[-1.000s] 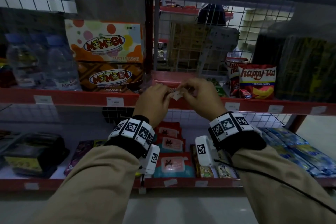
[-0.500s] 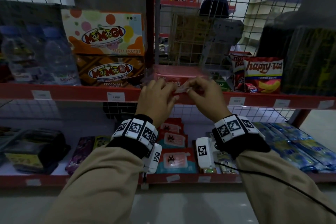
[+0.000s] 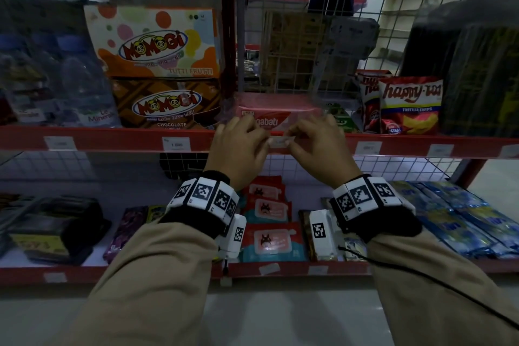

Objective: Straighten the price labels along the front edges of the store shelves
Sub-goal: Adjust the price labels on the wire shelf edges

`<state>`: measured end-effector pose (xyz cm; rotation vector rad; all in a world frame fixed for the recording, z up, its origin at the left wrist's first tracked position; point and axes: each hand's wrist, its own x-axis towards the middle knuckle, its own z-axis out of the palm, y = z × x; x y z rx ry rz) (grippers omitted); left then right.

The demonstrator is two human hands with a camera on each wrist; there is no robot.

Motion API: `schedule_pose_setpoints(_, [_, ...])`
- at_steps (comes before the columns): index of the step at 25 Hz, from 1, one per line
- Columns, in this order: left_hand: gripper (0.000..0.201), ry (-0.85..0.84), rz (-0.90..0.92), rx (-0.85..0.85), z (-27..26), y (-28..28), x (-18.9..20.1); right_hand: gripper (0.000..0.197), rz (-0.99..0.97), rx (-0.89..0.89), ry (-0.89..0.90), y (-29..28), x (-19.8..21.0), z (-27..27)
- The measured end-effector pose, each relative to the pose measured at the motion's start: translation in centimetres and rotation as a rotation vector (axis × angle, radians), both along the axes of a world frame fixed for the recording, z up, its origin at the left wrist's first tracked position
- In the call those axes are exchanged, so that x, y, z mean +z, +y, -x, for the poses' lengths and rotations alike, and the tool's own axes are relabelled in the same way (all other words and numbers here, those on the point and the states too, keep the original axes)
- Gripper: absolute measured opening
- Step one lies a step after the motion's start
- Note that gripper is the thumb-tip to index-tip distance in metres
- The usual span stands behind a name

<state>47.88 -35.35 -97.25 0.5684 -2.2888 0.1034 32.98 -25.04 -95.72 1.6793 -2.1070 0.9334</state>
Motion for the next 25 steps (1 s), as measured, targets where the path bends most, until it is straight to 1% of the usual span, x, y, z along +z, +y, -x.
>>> schedule_pose_setpoints(3, [0.016,0.016,0.02,-0.049,-0.1,-0.1,-0.1,0.012,-0.047,-0.005,0.018,0.1,0.0,0.0])
schedule_pose_setpoints(7, [0.013,0.027,0.067,-0.058,-0.1,-0.3,-0.3,0.012,-0.068,0.0,0.044,0.4,0.2,0.2])
schedule_pose_setpoints(10, [0.015,0.015,0.105,-0.054,-0.1,-0.3,-0.3,0.009,-0.101,0.005,0.042,0.6,0.4,0.2])
schedule_pose_setpoints(14, [0.019,-0.012,0.081,-0.026,-0.1,-0.3,-0.3,0.008,-0.123,0.003,0.045,0.6,0.6,0.3])
schedule_pose_setpoints(19, [0.017,-0.013,0.083,-0.011,0.0,-0.2,-0.5,0.009,-0.087,0.0,0.039,0.5,0.3,0.2])
schedule_pose_setpoints(21, [0.017,0.025,0.094,-0.007,-0.1,-0.2,-0.5,0.01,-0.049,-0.001,0.028,0.5,0.2,0.4])
schedule_pose_setpoints(25, [0.014,0.12,0.15,0.032,-0.2,0.0,-1.1,0.018,0.08,0.009,0.0,0.5,-0.5,0.5])
